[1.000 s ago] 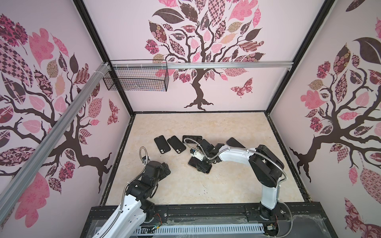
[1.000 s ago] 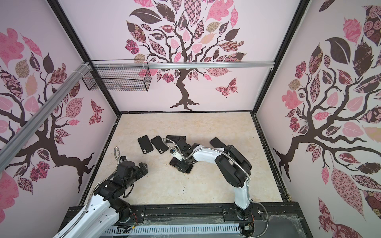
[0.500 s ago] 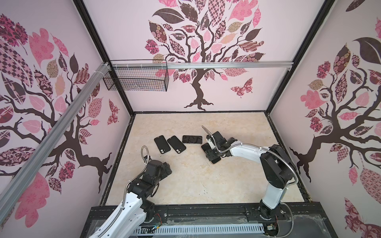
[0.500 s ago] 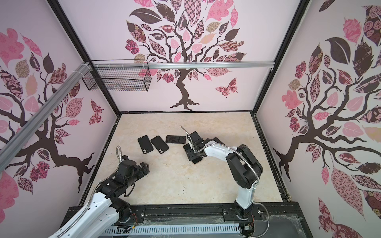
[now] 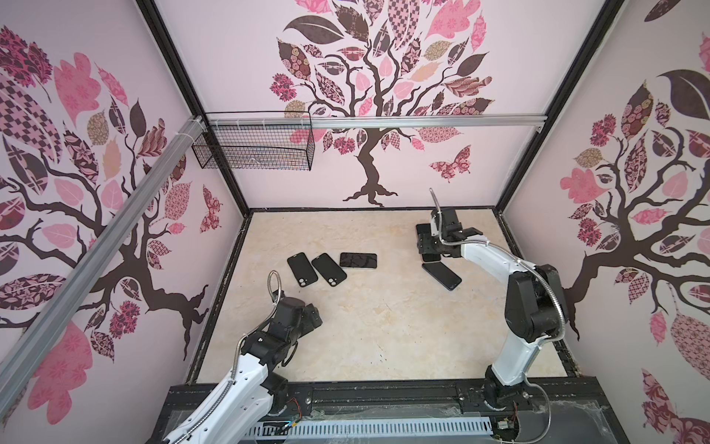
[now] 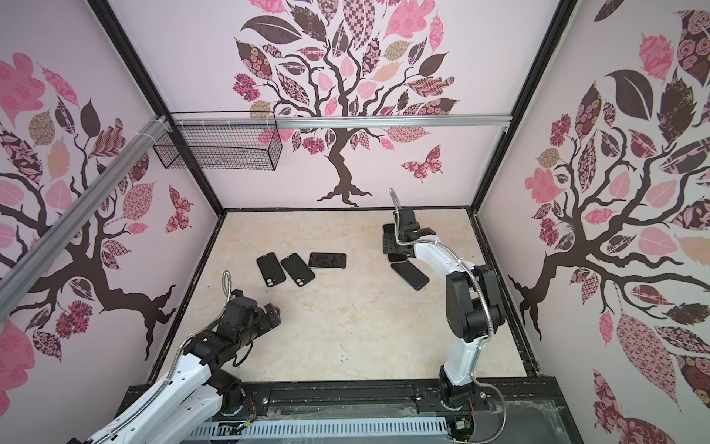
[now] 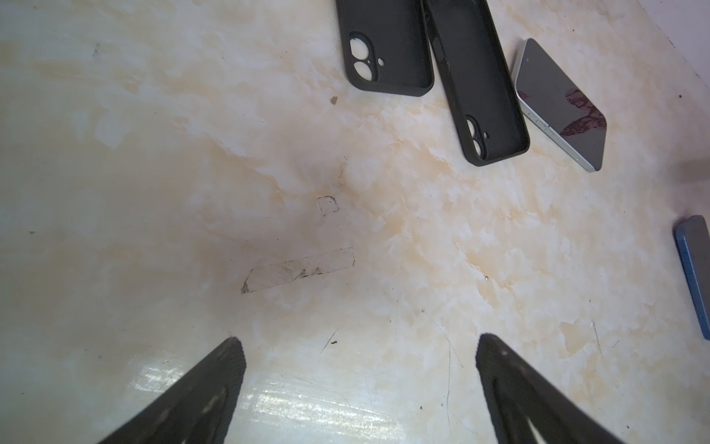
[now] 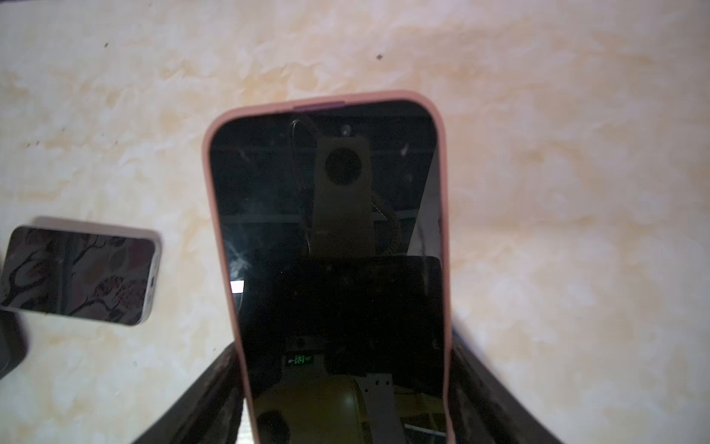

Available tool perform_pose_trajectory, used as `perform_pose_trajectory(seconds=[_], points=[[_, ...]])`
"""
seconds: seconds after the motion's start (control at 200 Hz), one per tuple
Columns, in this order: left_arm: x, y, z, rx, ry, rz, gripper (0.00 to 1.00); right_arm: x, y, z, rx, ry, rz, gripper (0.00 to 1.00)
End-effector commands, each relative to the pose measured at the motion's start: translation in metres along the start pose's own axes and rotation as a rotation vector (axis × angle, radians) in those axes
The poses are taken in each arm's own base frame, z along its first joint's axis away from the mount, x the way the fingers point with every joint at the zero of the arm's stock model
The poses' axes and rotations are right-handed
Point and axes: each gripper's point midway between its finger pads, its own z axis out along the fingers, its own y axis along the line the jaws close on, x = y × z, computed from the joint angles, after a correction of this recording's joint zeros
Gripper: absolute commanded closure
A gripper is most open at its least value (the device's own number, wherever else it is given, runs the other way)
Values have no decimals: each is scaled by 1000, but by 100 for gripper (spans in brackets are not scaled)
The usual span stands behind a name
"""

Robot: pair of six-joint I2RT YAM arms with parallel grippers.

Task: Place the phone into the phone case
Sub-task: 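Carry the pink-cased phone to the far table corner and set it down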

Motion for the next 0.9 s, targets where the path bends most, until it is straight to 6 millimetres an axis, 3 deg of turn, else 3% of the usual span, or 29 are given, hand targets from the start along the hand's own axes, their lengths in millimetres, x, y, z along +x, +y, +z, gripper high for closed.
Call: perform_pose_trajectory(seconds=[0.0, 0.205, 0.425, 0.575, 0.895], points=[[-8, -9, -2, 28, -16, 13, 3, -30, -20, -8, 30, -60, 11, 76], [-11, -12, -3, 21, -9, 38, 3, -45, -76, 7, 93, -65, 97, 76], [-12, -15, -5, 24, 5, 56, 3, -51, -111, 28, 206, -53, 100, 76], [-11, -14, -7, 23, 8, 57, 3, -54, -123, 47, 252, -33, 88, 75], [-12, -14, -12, 28, 8, 58, 3, -57, -126, 87, 239, 9, 91, 74]])
